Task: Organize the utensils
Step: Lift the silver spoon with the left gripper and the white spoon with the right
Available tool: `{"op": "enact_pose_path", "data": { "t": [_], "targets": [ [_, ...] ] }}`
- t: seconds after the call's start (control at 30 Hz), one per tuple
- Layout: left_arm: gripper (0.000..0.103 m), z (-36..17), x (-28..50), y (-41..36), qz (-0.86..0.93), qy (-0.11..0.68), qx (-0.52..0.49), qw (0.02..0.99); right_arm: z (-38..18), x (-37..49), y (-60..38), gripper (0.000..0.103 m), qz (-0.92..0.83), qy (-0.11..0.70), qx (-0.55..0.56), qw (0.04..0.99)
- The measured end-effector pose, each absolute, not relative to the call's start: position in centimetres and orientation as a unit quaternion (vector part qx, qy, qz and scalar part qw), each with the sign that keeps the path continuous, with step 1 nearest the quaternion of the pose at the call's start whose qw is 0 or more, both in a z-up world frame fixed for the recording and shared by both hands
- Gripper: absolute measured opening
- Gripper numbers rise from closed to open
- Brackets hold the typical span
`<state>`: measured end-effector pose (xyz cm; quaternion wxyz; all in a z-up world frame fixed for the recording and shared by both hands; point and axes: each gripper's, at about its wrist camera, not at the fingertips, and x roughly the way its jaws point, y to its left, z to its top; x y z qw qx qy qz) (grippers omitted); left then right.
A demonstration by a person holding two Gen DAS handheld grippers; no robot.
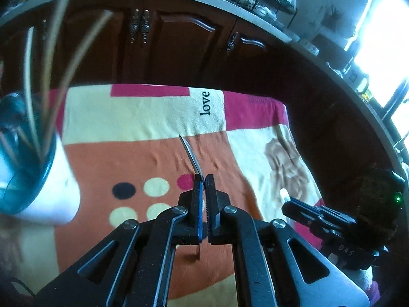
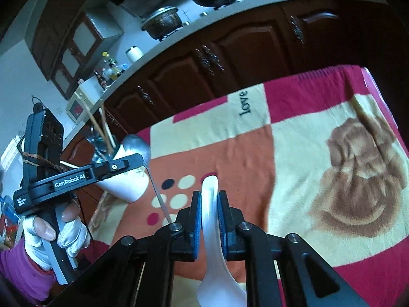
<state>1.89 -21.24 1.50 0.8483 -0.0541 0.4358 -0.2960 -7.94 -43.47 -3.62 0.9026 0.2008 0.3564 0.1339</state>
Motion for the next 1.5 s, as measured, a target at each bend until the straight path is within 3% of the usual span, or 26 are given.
{"op": "enact_pose_path", "data": {
  "t": [0.63, 0.93, 1.1, 1.17, 1.23, 1.5],
  "targets": [
    [0.000, 9.3, -1.2, -14.2, -0.294, 0.369, -0.079, 0.878, 3.6, -7.7, -37.1, 0.011, 0.192, 0.298, 0.171, 0.919],
    [0.000, 7.0, -1.9, -14.0, -0.295, 0.395, -0.058, 0.868, 2.7, -7.5, -36.7, 0.011, 0.186, 0.316, 0.160, 0.917],
    [0.012, 3.9, -1.9, -16.8, -0.303, 0.429, -0.026, 0.851, -0.5, -8.3, -39.4, 0.011, 0.150, 0.356, 0.159, 0.909],
    [0.027, 2.2, -1.6, -18.1, -0.311, 0.447, -0.021, 0.839, -2.6, -8.5, -41.0, 0.011, 0.128, 0.377, 0.172, 0.901],
    [0.032, 1.0, -1.5, -19.5, -0.320, 0.457, -0.006, 0.830, -4.1, -8.7, -42.4, 0.011, 0.113, 0.388, 0.191, 0.895],
    [0.035, -3.2, 0.1, -26.0, -0.397, 0.482, 0.066, 0.778, -8.6, -8.5, -47.2, 0.011, 0.054, 0.415, 0.242, 0.875]
  ]
}}
